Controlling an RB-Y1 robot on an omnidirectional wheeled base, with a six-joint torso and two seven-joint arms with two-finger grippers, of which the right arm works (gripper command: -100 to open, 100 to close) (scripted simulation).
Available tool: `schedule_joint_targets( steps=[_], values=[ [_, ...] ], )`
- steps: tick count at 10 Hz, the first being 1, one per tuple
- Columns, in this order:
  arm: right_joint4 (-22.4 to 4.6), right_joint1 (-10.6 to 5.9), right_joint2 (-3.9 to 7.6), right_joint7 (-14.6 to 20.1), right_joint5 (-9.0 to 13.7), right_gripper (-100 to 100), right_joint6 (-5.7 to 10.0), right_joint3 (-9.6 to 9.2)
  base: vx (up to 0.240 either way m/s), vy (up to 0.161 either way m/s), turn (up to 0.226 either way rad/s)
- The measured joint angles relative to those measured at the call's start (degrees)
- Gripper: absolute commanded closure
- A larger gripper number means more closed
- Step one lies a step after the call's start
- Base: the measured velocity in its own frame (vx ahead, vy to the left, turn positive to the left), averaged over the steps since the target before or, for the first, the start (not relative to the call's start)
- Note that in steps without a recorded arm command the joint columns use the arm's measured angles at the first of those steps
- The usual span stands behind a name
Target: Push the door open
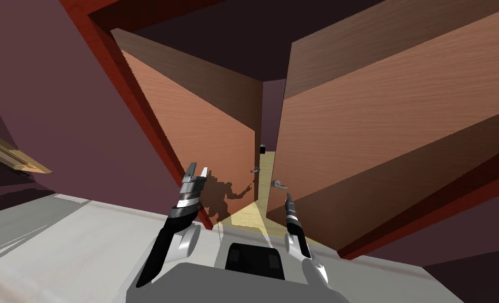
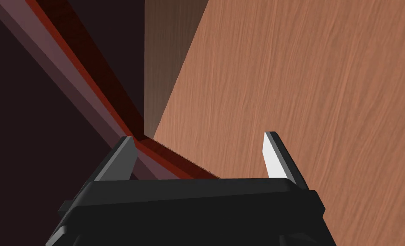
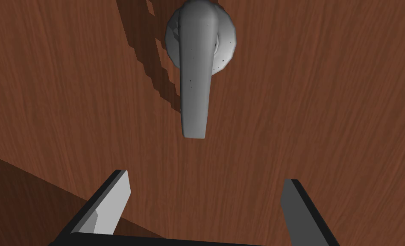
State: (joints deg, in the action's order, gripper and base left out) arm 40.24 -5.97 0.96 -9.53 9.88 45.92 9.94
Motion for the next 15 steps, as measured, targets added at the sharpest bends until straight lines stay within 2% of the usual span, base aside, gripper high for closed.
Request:
schedule_joint_targets(
  steps=[1,2,4,5,7,9,10,11,15],
  values=[
    [0.5,-0.06,-1.09,-0.2,0.1,-100,-0.72,-0.02,-0.076,0.097,-0.016],
    [0.5,-0.05,-1.25,-0.2,0.1,-100,-0.90,-0.03,0.077,0.016,0.097],
    [-0.1,0.10,-0.01,-0.6,0.4,-100,0.06,0.43,0.166,-0.079,0.072],
    [0.4,0.33,0.15,-1.0,0.5,-100,0.06,0.68,0.196,-0.095,0.099],
    [-0.3,0.35,0.42,-1.3,0.8,-100,1.00,1.25,0.214,-0.052,0.086],
    [-0.4,0.59,-0.42,-1.8,1.1,-100,1.73,1.79,0.218,-0.052,0.086],
    [-1.1,0.47,-1.37,-2.1,1.3,-100,2.46,2.12,0.088,-0.023,0.031],
    [-1.2,0.42,-1.49,-2.1,1.3,100,2.67,2.15,-0.010,0.005,-0.027],
    [-1.2,0.47,-1.39,-2.0,1.3,100,2.36,2.11,-0.022,0.005,0.000]
  ],
)
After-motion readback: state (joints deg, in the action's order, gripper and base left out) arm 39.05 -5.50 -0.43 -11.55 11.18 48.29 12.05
